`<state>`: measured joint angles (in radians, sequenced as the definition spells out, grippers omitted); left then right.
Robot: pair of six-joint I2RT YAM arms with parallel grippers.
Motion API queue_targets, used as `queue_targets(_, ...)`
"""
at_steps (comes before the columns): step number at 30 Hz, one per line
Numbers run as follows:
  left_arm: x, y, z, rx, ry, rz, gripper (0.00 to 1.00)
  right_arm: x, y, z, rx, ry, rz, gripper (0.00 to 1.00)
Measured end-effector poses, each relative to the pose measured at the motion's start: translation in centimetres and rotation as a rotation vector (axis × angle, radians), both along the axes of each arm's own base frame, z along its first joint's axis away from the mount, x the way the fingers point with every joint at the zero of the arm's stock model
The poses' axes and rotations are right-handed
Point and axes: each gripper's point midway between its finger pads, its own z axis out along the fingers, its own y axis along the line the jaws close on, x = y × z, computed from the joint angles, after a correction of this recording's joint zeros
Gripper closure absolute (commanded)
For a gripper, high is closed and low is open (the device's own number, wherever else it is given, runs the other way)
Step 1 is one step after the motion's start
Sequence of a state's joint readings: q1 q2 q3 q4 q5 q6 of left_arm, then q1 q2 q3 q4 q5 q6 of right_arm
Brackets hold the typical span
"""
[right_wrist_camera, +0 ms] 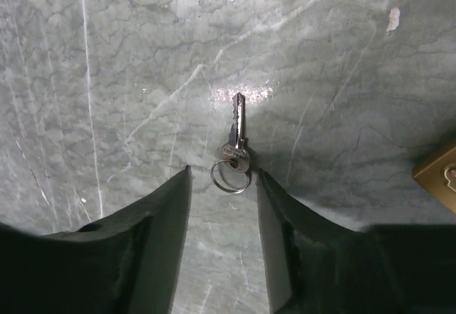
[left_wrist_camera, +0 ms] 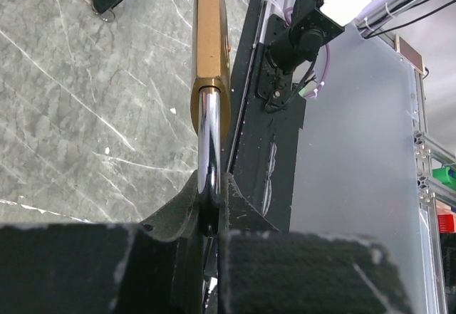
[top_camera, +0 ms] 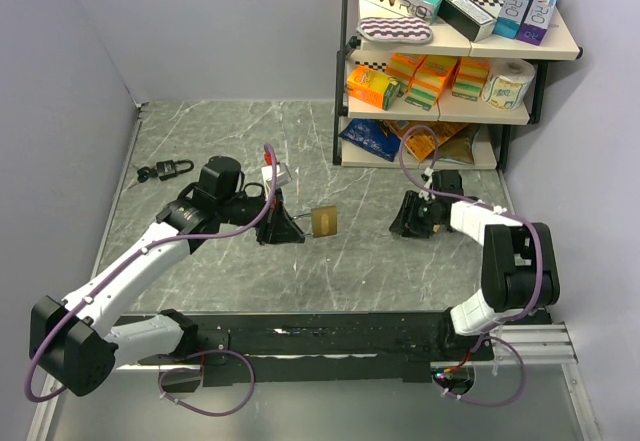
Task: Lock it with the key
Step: Place the key at the center of the board, then place the lock at the center of the board.
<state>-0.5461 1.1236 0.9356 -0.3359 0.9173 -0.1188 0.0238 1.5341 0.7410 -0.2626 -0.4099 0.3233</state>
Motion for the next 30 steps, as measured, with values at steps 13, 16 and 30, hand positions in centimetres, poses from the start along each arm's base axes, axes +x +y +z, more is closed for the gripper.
queue_targets(13, -0.6, 0.3, -2.0, 0.066, 0.119, -0.007, 0.99, 0.2, 2.7, 12.5, -0.067, -0.475, 0.314, 0.01)
queue_targets(16, -0.7, 0.1, -2.7, 0.085, 0.181, -0.018, 0.99, -0.9, 4.8, 17.0, -0.119, -0.704, 0.486, 0.01)
queue_targets(30, -2.1, -1.2, -3.6, 0.116, 0.443, -0.025, 0.99, -11.9, 16.1, 23.4, -0.219, -1.374, 1.299, 0.01)
